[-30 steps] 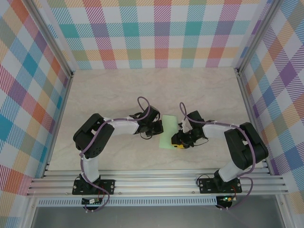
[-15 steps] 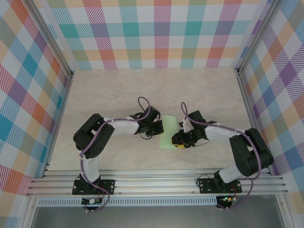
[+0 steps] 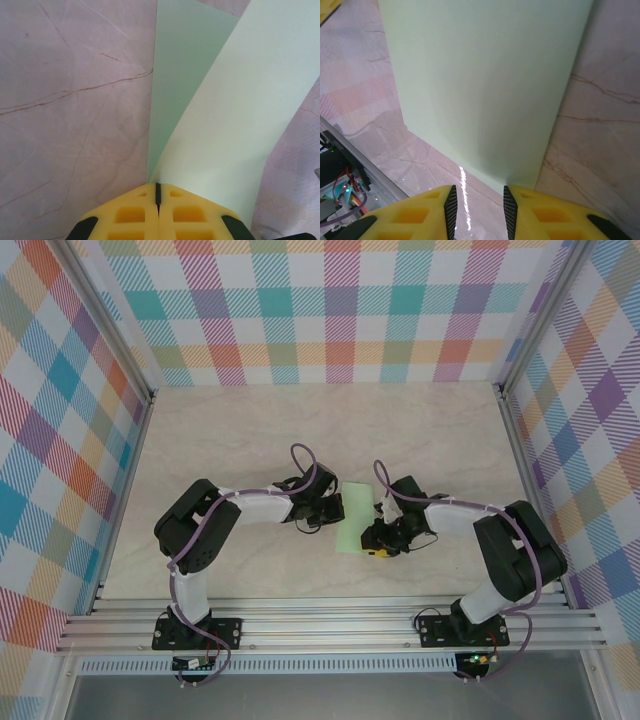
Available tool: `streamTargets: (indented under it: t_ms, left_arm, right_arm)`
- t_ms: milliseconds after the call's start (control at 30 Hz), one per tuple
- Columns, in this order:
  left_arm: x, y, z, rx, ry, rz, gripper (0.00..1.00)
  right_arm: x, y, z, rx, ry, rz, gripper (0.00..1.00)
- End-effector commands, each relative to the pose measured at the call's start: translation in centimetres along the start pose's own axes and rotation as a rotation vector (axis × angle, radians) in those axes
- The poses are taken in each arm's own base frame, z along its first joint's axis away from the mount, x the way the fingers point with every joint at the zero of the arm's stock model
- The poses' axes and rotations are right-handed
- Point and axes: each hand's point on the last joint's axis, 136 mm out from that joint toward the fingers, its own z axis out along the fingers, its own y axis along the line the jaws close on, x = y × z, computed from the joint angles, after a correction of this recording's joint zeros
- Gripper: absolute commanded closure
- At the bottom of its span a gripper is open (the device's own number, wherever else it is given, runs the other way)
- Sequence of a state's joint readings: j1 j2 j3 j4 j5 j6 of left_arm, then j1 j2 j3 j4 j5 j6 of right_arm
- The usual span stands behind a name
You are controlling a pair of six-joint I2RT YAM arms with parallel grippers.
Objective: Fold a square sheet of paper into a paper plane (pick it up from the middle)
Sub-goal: Fold the square sheet of paper in half at the center of the table.
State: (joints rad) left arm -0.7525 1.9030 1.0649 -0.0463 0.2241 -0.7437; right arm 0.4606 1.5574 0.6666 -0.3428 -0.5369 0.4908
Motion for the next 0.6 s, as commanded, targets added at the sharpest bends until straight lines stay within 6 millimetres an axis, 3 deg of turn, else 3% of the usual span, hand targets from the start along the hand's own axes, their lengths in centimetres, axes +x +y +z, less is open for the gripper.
streamTargets:
  t_ms: [0,200,400,567]
  left_arm:
    - [2.7,1.8,1.0,-0.076,0.092,0.006,1.00]
    - [2.8,1.9,1.0,-0.080,0.094,0.009,1.00]
    - [2.8,2.0,1.1,-0.090,0.102,0.016,1.00]
    - [2.8,2.0,1.2,-0.089,0.104,0.016,1.00]
  right_arm:
    - [-1.1,0.1,-1.5,0.072,-0.062,-0.018,0.67]
    - [-6.2,2.6,-4.3,0.008,-0.197,-0.054,0.67]
    - [-9.4,2.4,-3.3,-0.026,-0.199,-0.033,0.67]
    - [-9.9,0.6,-1.5,0.000,-0.160,0.008,0.67]
